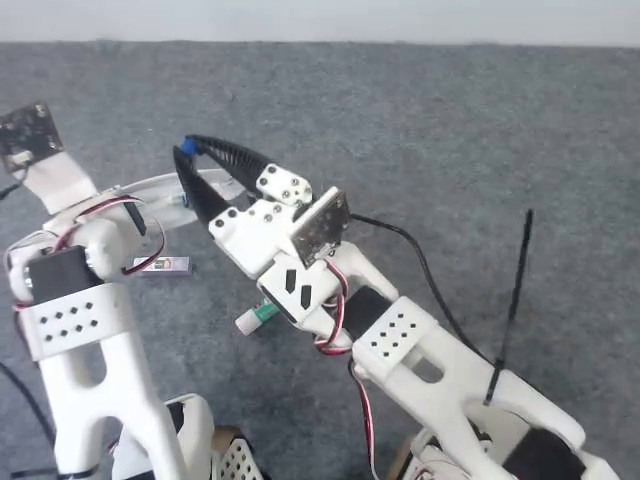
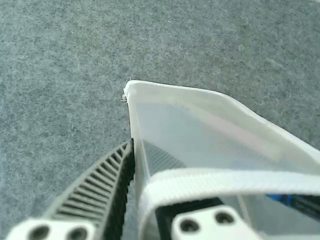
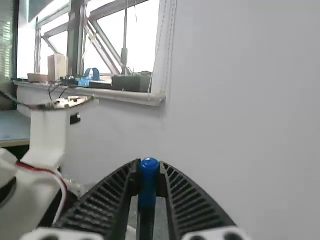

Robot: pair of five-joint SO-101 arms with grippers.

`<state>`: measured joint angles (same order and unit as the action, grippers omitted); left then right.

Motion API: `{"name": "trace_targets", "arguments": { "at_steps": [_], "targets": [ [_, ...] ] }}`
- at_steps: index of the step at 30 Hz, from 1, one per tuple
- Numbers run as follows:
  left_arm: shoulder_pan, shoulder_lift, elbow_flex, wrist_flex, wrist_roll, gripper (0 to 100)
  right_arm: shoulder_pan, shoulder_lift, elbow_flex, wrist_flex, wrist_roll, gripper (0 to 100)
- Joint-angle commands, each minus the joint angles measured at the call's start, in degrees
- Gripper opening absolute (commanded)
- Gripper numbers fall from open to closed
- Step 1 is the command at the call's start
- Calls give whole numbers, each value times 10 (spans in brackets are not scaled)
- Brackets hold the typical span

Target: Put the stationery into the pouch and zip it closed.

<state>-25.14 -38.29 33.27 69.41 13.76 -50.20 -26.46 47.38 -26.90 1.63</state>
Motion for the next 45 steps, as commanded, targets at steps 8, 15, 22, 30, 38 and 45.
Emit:
{"name": "trace_targets", "arguments": {
  "at_steps": [8, 15, 22, 30, 38, 45],
  "targets": [
    [2, -6, -3, -8, -9, 12, -11, 55, 40, -9, 77, 6],
    [2, -6, -3, -8, -9, 12, -14, 64, 41, -9, 78, 57],
    [2, -3, -2, -15, -9, 12, -30, 40, 69, -9, 78, 231],
    [2, -3, -2, -15, -9, 12, -36, -61, 104, 0, 78, 231],
    [2, -6, 8, -15, -9, 12, -28, -178, 102, 133, 76, 231],
    [2, -6, 8, -15, -9, 12, -26, -250, 105, 282, 75, 231]
  ]
}}
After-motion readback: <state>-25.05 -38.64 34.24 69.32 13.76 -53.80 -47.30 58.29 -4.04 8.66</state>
